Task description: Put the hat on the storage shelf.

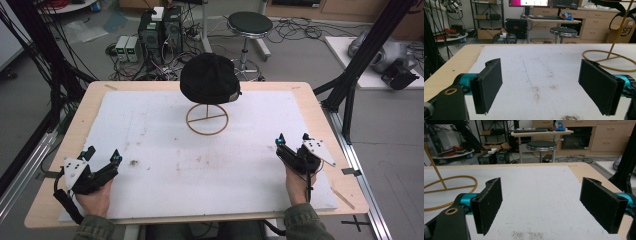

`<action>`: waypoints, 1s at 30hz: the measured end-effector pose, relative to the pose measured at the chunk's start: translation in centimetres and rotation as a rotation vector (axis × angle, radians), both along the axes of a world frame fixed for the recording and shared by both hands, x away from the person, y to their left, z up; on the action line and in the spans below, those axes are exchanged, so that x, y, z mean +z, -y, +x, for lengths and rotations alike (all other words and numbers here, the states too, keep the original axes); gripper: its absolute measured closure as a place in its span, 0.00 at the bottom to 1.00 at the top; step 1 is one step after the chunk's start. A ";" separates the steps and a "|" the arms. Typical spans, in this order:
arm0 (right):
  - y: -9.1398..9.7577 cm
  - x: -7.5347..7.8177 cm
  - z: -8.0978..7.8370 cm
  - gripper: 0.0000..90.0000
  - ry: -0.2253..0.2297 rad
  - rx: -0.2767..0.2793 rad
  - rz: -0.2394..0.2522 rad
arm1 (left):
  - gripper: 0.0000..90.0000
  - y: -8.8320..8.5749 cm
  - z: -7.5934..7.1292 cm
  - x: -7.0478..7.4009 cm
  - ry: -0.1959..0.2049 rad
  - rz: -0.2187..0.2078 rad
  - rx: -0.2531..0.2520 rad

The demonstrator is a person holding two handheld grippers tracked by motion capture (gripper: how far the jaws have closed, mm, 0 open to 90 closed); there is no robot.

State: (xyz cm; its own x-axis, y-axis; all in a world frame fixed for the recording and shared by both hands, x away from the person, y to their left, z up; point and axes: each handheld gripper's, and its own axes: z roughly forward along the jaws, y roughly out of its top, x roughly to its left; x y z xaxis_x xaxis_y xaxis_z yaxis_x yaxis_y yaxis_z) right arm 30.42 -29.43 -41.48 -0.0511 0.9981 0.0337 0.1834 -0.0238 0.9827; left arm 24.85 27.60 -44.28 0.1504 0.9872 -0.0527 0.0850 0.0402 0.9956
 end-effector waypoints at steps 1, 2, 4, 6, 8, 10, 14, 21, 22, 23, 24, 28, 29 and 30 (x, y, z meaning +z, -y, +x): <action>-0.1 0.1 -0.1 0.20 0.016 0.004 -0.013 | 0.22 0.0 0.0 0.0 -0.001 0.000 0.000; -0.1 0.1 -0.1 0.20 0.016 0.004 -0.013 | 0.22 0.0 0.0 0.0 -0.003 0.004 -0.002; -0.2 0.2 -0.3 0.20 0.041 0.002 -0.005 | 0.22 0.0 0.0 0.0 -0.002 0.006 -0.001; -0.3 0.2 -0.4 0.20 0.040 0.001 0.007 | 0.22 0.0 0.0 -0.1 -0.001 0.006 0.001; -0.2 0.2 -0.3 0.20 0.042 0.001 0.000 | 0.22 0.0 -0.1 -0.1 -0.004 0.012 -0.003; -0.3 0.1 -0.2 0.20 0.032 0.001 0.004 | 0.21 0.1 -0.2 -0.1 -0.001 0.014 -0.006; -0.2 0.0 0.0 0.20 0.033 0.001 -0.014 | 0.22 0.1 -0.2 -0.2 -0.005 0.019 -0.011; 0.2 -0.1 0.2 0.20 0.007 -0.010 0.019 | 0.22 0.1 -0.1 -0.2 -0.002 0.013 -0.007; 0.3 -0.1 0.2 0.20 0.001 -0.010 0.022 | 0.22 0.0 -0.1 -0.1 -0.001 0.014 -0.007; 0.3 -0.1 0.3 0.20 -0.004 -0.010 0.025 | 0.22 0.0 -0.2 -0.1 -0.001 0.013 -0.007; 0.3 -0.1 0.2 0.20 0.000 -0.009 0.028 | 0.22 0.0 -0.2 -0.1 0.002 0.009 -0.005; 0.3 -0.1 0.1 0.20 0.003 -0.011 0.029 | 0.22 -0.2 -0.2 0.0 0.005 0.004 0.005; 0.3 -0.1 0.2 0.20 0.000 -0.012 0.031 | 0.22 -0.3 -0.2 0.0 0.004 0.003 0.006; 0.3 -0.1 0.2 0.20 0.000 -0.012 0.031 | 0.22 -0.4 -0.2 0.0 0.005 -0.001 0.007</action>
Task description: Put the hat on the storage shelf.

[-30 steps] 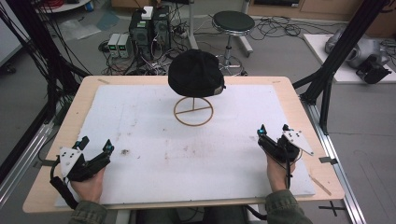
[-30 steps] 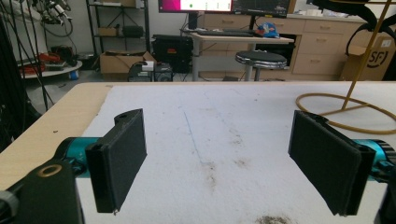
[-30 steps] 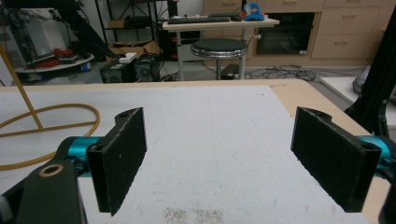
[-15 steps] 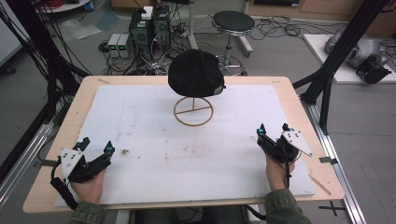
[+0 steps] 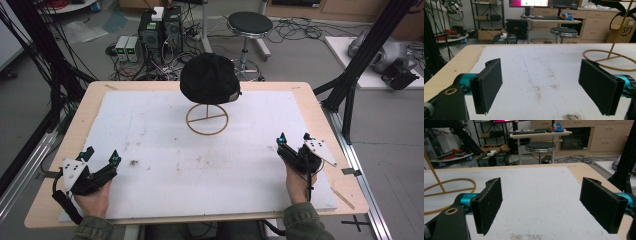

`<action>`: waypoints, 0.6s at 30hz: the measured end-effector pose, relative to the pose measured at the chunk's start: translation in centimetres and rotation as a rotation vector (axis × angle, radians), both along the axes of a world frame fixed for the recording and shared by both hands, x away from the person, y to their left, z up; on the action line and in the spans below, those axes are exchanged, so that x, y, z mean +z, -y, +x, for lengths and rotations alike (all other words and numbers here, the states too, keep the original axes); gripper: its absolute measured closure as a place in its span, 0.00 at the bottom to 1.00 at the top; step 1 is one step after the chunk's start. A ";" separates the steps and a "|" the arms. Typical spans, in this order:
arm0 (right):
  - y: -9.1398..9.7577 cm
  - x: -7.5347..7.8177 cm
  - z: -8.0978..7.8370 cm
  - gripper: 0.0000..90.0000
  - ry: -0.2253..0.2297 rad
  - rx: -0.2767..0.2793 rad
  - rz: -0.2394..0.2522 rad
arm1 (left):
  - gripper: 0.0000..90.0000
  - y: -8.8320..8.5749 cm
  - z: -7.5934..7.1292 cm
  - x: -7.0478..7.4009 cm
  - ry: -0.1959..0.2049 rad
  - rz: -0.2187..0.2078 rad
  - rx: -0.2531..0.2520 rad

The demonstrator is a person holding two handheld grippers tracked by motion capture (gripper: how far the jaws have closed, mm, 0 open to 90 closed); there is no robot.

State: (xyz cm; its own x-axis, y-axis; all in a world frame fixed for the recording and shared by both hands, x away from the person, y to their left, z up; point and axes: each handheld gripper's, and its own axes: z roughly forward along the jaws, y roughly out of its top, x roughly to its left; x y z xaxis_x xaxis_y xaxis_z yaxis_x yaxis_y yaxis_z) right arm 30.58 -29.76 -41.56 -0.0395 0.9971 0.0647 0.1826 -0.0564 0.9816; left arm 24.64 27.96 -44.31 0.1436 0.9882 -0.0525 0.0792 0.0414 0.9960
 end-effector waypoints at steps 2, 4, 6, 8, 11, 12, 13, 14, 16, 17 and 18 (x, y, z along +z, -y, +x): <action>0.0 0.0 0.0 0.20 0.002 -0.003 0.003 | 0.22 -0.1 -0.1 0.0 -0.001 0.002 0.003; 0.1 0.0 -0.1 0.20 0.005 -0.005 0.005 | 0.22 -0.1 -0.1 0.1 0.001 -0.002 0.005; 0.1 0.1 -0.1 0.20 0.003 -0.005 0.011 | 0.22 -0.1 -0.1 0.1 0.004 -0.002 0.005; 0.2 0.1 -0.1 0.20 0.004 -0.006 0.014 | 0.22 -0.1 -0.1 0.1 0.004 -0.002 0.004; 0.2 0.1 -0.1 0.20 0.002 -0.006 0.018 | 0.22 -0.1 -0.1 0.1 0.003 -0.001 0.004; 0.2 0.1 -0.1 0.20 0.000 -0.006 0.022 | 0.22 -0.1 -0.1 0.1 0.003 -0.002 0.004; 0.2 0.1 -0.1 0.20 0.000 -0.006 0.022 | 0.22 -0.1 -0.1 0.1 0.003 -0.002 0.004; 0.2 0.1 -0.1 0.20 -0.002 -0.006 0.021 | 0.22 -0.1 -0.1 0.1 0.002 0.000 0.006; 0.2 0.1 -0.1 0.20 -0.003 -0.004 0.020 | 0.22 -0.1 -0.1 0.1 0.002 -0.001 0.006; 0.2 0.1 -0.1 0.20 -0.003 -0.004 0.020 | 0.22 -0.1 -0.1 0.1 0.002 -0.001 0.006; 0.2 0.0 -0.1 0.20 -0.004 -0.004 0.019 | 0.22 -0.1 -0.1 0.1 0.002 -0.001 0.006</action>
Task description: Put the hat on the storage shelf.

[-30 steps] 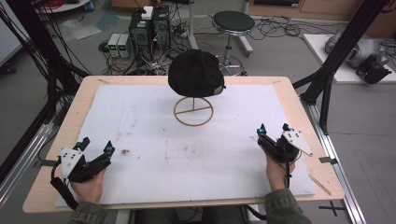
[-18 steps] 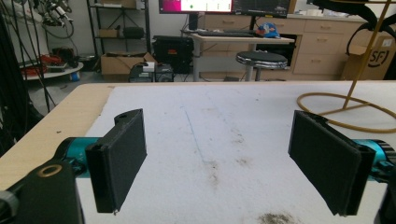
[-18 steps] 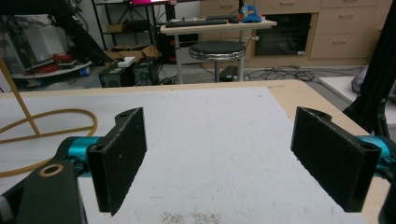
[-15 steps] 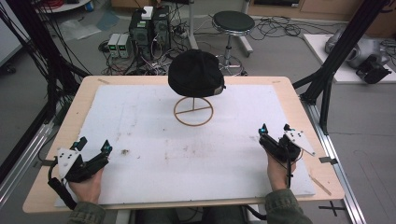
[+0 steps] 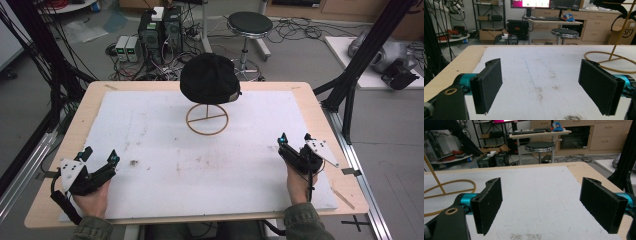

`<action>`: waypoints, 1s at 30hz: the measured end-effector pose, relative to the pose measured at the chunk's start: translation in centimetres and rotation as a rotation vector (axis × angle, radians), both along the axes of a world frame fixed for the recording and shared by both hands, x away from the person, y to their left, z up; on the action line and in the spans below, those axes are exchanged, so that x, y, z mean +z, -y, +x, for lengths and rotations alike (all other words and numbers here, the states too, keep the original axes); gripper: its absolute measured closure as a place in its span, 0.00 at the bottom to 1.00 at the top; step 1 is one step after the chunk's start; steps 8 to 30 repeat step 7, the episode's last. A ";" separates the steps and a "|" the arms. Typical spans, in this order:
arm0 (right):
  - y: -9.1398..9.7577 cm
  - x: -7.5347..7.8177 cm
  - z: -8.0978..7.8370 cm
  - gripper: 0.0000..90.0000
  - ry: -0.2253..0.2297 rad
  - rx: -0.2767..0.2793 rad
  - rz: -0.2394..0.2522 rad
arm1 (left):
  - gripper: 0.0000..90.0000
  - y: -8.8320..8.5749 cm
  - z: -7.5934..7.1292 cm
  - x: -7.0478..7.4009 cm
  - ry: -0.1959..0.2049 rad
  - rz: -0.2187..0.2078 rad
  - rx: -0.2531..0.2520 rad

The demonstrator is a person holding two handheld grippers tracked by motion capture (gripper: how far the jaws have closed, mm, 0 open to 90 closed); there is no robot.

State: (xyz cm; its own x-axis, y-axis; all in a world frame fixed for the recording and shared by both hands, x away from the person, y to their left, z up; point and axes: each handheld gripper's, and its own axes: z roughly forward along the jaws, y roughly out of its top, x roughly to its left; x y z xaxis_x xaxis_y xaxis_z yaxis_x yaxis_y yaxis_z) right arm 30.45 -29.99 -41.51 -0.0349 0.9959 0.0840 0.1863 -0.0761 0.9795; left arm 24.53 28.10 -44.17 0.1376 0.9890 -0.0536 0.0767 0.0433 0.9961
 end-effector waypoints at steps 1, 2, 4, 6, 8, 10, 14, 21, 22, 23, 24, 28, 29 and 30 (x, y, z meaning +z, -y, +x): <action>0.0 0.0 0.0 0.20 -0.001 0.000 0.002 | 0.22 0.0 0.0 0.0 -0.001 0.001 0.000; 0.0 0.0 0.1 0.20 -0.002 0.002 -0.001 | 0.22 0.0 0.0 0.0 -0.003 0.002 0.000; 0.0 0.0 0.1 0.20 -0.003 0.002 -0.002 | 0.22 0.0 0.0 0.0 -0.002 -0.001 -0.001; 0.0 0.0 0.1 0.20 -0.004 -0.001 0.003 | 0.22 0.0 0.0 0.0 0.001 0.000 0.000; 0.0 0.0 0.1 0.20 -0.004 -0.001 0.004 | 0.22 -0.1 0.0 0.0 -0.001 0.001 -0.001; 0.0 0.0 0.1 0.20 -0.004 -0.001 0.004 | 0.22 -0.1 0.0 0.0 -0.001 0.001 -0.001; 0.0 0.0 0.1 0.20 -0.004 -0.001 0.004 | 0.22 -0.1 0.0 0.0 -0.001 0.001 -0.001; 0.0 0.0 0.1 0.20 -0.004 -0.001 0.004 | 0.22 -0.1 0.0 0.0 -0.001 0.001 -0.001; 0.0 0.0 0.1 0.20 -0.004 -0.001 0.004 | 0.22 -0.1 0.0 0.0 -0.001 0.001 -0.001; 0.0 0.0 0.1 0.20 -0.004 -0.001 0.004 | 0.22 -0.1 0.0 0.0 -0.001 0.001 -0.001; 0.0 0.0 0.1 0.20 -0.004 -0.001 0.004 | 0.22 -0.1 0.0 0.0 -0.001 0.001 -0.001; 0.0 0.0 0.1 0.20 -0.004 -0.001 0.004 | 0.22 -0.1 0.0 0.0 -0.001 0.001 -0.001; 0.0 0.0 0.1 0.20 -0.004 -0.001 0.004 | 0.22 -0.1 0.0 0.0 -0.001 0.001 -0.001; 0.0 0.0 0.1 0.20 -0.004 -0.001 0.004 | 0.22 -0.1 0.0 0.0 -0.001 0.001 -0.001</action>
